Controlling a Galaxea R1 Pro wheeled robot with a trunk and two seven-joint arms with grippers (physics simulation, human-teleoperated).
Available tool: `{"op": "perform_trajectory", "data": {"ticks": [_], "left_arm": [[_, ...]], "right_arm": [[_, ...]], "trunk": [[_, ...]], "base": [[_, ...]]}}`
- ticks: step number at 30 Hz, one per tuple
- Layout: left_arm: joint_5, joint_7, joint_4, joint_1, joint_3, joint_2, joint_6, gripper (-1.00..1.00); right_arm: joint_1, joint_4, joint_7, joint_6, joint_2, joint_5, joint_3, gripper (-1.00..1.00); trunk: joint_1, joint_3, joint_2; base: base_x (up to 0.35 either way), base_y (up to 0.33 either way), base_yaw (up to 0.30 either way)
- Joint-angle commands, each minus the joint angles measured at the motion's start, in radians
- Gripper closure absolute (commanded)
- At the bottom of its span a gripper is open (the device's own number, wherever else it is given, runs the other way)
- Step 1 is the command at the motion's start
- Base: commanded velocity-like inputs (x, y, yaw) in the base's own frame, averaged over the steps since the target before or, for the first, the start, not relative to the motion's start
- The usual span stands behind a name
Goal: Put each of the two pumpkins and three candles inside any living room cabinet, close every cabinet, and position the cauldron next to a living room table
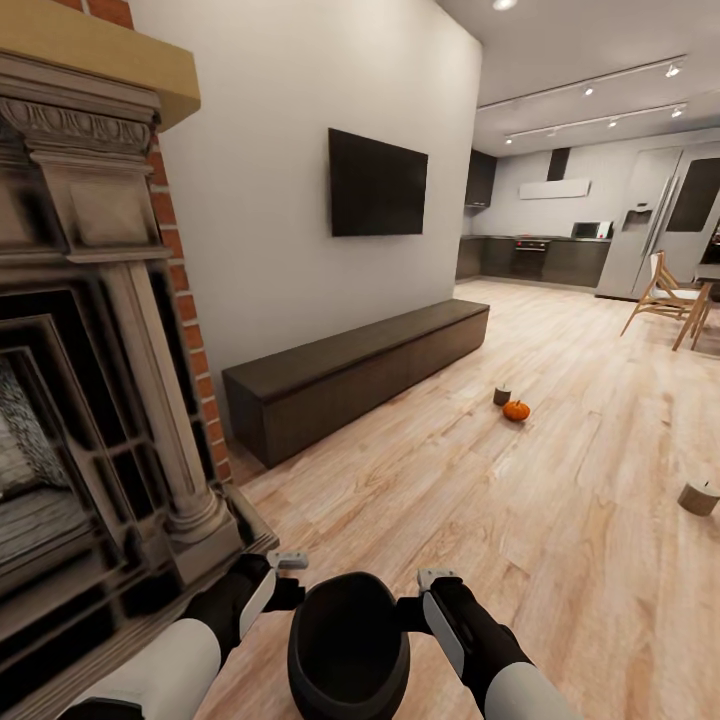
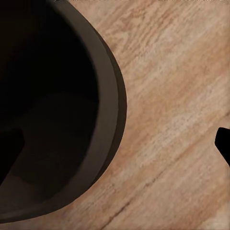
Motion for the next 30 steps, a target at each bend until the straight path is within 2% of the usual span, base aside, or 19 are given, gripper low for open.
{"op": "perform_trajectory", "data": {"ticks": [1,7,11,17,30], "left_arm": [[0.01,0.017,-0.001,0.0,-0.012,0.0,0.005,-1.0],[0.01,0.055,-0.001,0.0,-0.025,-0.001,0.006,-1.0],[0.01,0.058,-0.001,0.001,-0.027,-0.001,0.005,-1.0],[0.01,0.058,-0.002,0.003,-0.027,-0.001,0.004,-1.0],[0.01,0.047,0.015,0.003,-0.029,-0.002,0.003,-1.0]], "right_arm": [[0.0,-0.001,-0.009,0.003,0.0,-0.011,0.003,-1.0],[0.0,-0.001,-0.009,0.002,0.0,-0.026,0.003,-1.0],[0.0,-0.001,-0.007,0.002,0.0,-0.051,0.007,-1.0],[0.0,-0.001,-0.006,0.002,0.0,-0.063,0.014,-1.0],[0.0,0.006,-0.005,0.002,0.0,-0.066,0.022,-1.0]], "trunk": [[0.0,-0.001,0.0],[0.0,-0.001,0.0],[0.0,-0.001,0.0],[0.0,-0.001,0.0],[0.006,-0.051,-0.003]], "base": [[0.002,-0.002,0.0],[0.0,0.0,0.0],[0.0,0.0,0.0],[0.0,0.0,0.0],[0.0,0.0,0.0]]}}
